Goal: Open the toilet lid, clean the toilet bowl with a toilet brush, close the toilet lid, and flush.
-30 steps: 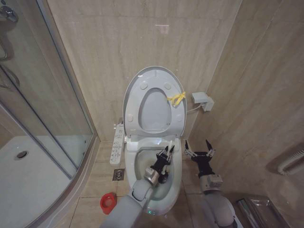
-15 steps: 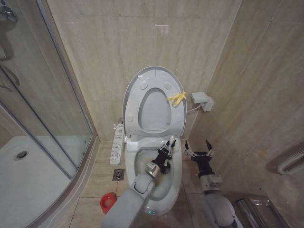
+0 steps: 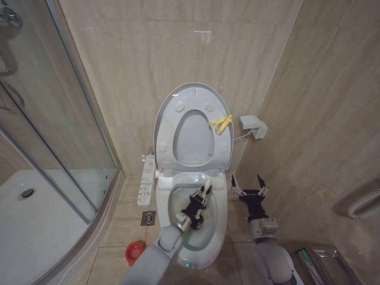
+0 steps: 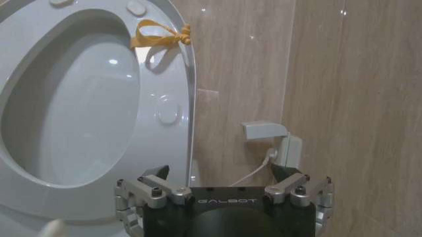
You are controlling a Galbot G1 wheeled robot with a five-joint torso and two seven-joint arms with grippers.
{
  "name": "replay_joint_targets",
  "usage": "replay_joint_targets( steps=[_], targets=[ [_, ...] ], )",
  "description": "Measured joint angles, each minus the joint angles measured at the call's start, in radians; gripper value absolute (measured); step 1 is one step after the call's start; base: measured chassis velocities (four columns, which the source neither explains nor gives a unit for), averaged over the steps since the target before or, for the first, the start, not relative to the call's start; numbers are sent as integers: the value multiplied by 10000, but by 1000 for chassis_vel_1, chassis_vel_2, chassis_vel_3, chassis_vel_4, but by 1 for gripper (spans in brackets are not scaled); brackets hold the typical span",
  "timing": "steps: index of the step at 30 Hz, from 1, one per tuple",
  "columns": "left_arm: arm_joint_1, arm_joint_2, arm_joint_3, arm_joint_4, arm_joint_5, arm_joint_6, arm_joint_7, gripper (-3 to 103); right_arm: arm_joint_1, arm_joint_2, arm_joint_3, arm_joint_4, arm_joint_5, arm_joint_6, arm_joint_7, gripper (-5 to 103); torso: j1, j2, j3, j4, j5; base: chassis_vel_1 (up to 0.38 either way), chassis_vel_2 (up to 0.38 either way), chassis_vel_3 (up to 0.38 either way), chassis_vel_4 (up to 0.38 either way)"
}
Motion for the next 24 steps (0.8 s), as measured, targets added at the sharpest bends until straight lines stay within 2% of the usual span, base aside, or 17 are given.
replay_joint_targets(
  steps=[8, 10, 13, 17, 24],
  targets=[
    [1518, 702, -718, -1333, 77, 94, -96, 19, 0, 0, 0, 0, 0, 0, 0, 100, 0, 0, -1, 1, 2, 0, 0, 0, 0],
    [2162, 869, -939, -1728, 219, 22, -120, 19, 0, 0, 0, 0, 0, 0, 0, 100, 0, 0, -1, 1, 2, 0, 0, 0, 0],
    [2528, 1001, -1070, -1894, 258, -105, -38, 19, 0, 0, 0, 0, 0, 0, 0, 100, -1, 0, -1, 3, 1, 0, 0, 0, 0],
    [2373, 934, -1302, -1783, 364, -358, 503, 19, 0, 0, 0, 0, 0, 0, 0, 100, -1, 0, 0, 0, 2, 0, 0, 0, 0],
    [1561, 464, -1013, -2044, 412, -205, 295, 19, 0, 0, 0, 0, 0, 0, 0, 100, 0, 0, 1, -4, 2, 0, 0, 0, 0]
  ],
)
